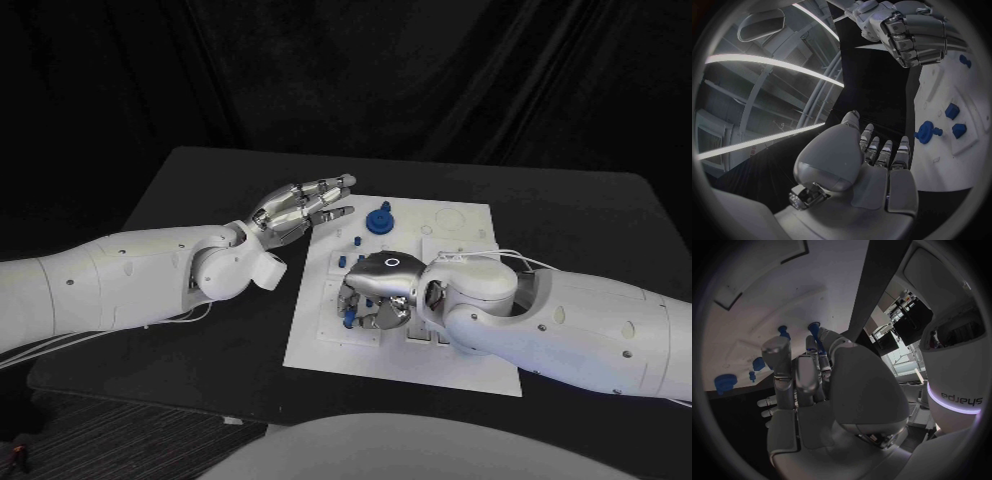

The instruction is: Assemble the parts on the task board

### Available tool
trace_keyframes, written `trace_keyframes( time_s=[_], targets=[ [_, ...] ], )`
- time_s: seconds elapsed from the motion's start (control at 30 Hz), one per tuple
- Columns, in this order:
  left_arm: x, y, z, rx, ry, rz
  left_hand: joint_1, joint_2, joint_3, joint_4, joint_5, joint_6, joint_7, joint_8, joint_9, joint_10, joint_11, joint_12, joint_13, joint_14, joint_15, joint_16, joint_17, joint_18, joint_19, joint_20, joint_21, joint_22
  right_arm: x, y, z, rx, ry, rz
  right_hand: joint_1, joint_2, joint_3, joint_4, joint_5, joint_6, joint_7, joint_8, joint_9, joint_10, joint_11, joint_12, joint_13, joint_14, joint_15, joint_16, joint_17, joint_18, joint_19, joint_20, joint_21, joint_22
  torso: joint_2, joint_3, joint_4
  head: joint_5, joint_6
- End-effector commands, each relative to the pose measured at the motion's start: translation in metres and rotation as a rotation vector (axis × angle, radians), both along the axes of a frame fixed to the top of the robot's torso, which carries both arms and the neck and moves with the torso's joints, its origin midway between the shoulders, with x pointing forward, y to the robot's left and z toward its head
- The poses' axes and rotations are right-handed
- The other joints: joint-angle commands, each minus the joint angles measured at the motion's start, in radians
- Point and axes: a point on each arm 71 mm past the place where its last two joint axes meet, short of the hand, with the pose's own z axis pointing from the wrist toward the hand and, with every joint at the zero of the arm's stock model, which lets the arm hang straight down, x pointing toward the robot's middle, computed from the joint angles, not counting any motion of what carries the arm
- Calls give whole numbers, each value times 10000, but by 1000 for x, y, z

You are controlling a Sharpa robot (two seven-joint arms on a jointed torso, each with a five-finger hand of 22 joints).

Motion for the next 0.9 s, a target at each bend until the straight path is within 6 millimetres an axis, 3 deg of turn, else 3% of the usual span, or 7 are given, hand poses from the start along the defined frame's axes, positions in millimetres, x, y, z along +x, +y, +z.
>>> trace_keyframes(
  time_s=[0.03,0.4,0.57,0.67,0.7,0.73,0.9],
  targets=[
    [-1,-2,0,-168,5,-126,-5,75,68,-4,55,-41,63,45,12,5,59,50,6,-10,38,26,8,187,-28,62,26,-13,0,-2,-5,-340,86,-103,-47,-25,21,-22,38,39,10,-18,-22,5,57,-50,7,29,40,-67,-9,-153,-62,22,-23,1089,-2,0,-1,8,0],
    [-1,-2,-1,-153,37,-133,-8,89,76,3,57,-48,64,45,11,0,60,46,4,-14,41,24,7,188,-30,60,24,-19,0,-4,-6,-440,128,-130,-70,-38,46,-48,46,-17,36,-67,-12,-53,88,-103,6,-28,67,-88,-46,-144,-126,39,-84,1071,3,-2,0,-11,0],
    [-1,-2,-2,-151,48,-138,-8,89,76,3,57,-48,64,45,11,0,60,46,4,-14,41,24,7,188,-30,60,24,-19,1,-4,-7,-509,150,-150,-155,-92,114,-87,19,-377,176,-310,-47,-364,225,-251,-3,-138,177,-95,-97,-137,-263,110,-160,1039,-4,-3,-5,-1,0],
    [-1,-2,-2,-149,53,-140,-8,89,76,3,57,-48,64,45,11,0,60,46,4,-14,41,24,7,188,-30,60,24,-19,1,-4,-7,-506,149,-152,-256,-166,145,-76,-79,-867,244,-602,-146,-760,345,-364,-12,-234,286,-123,-167,-129,-381,183,-270,1004,-5,-2,-3,-3,0],
    [-1,-2,-2,-148,55,-141,-8,89,76,3,57,-48,64,45,11,0,60,46,4,-14,41,24,7,188,-30,60,24,-19,1,-4,-7,-498,146,-149,-277,-181,148,-71,-99,-993,210,-663,-174,-866,371,-386,-14,-253,317,-128,-179,-128,-403,198,-288,998,-5,-2,-3,-3,0],
    [-1,-2,-2,-147,56,-141,-8,89,76,3,57,-48,64,45,11,0,60,46,4,-14,41,24,7,188,-30,60,24,-19,1,-4,-7,-484,142,-146,-346,-254,134,-66,-175,-1515,89,-799,-293,-1263,487,-436,-16,-322,413,-144,-227,-125,-489,261,-383,971,-4,0,-2,-2,0],
    [-1,-2,-2,-148,64,-148,-8,89,76,3,57,-48,64,45,11,0,60,46,4,-14,41,24,7,188,-30,60,24,-19,1,-4,-7,-409,117,-131,-451,-268,-167,-147,-362,-2588,-98,-777,-579,-2449,622,-355,18,-593,483,-228,-457,-37,-795,386,-707,881,-4,2,3,6,0]
  ],
)
